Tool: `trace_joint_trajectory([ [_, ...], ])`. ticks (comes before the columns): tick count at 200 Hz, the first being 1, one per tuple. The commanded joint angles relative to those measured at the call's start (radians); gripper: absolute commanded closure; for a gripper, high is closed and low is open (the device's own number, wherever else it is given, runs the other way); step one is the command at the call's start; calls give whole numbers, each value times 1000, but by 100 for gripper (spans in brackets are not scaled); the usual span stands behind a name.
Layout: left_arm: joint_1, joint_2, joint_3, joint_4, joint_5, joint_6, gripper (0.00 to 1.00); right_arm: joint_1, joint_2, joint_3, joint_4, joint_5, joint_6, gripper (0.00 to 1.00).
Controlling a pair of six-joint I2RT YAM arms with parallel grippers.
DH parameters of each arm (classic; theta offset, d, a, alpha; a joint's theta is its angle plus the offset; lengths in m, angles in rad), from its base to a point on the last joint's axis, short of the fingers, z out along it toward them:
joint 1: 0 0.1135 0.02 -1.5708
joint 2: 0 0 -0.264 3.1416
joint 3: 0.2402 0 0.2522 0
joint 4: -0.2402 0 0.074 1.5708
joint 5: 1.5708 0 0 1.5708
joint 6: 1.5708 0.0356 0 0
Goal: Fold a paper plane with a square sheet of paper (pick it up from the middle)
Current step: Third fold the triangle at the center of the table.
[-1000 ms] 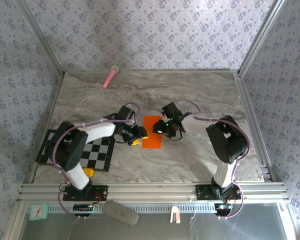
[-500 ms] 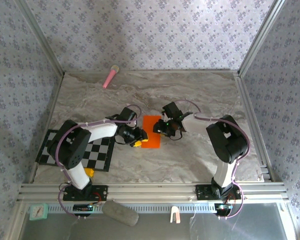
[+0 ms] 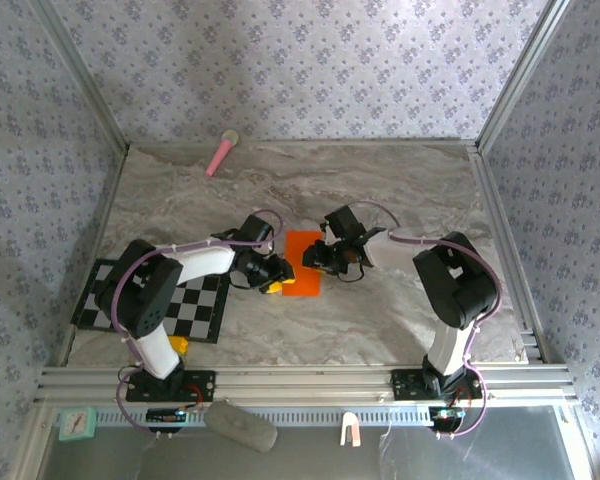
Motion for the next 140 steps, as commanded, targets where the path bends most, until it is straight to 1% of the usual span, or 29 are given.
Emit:
trace_joint_trajectory([
  [1, -2, -2, 4, -49, -22, 22, 58, 3, 28, -16, -52, 13, 12, 65],
  [47, -4, 5, -4, -53, -4, 22, 58, 0, 46, -38, -88, 83, 14, 67],
  [95, -9, 18, -12, 0, 84, 23, 59, -4, 61, -41, -90, 88, 24, 69],
  [140, -6, -38, -12, 32, 123, 43, 61, -8, 63, -39, -89, 85, 25, 69],
])
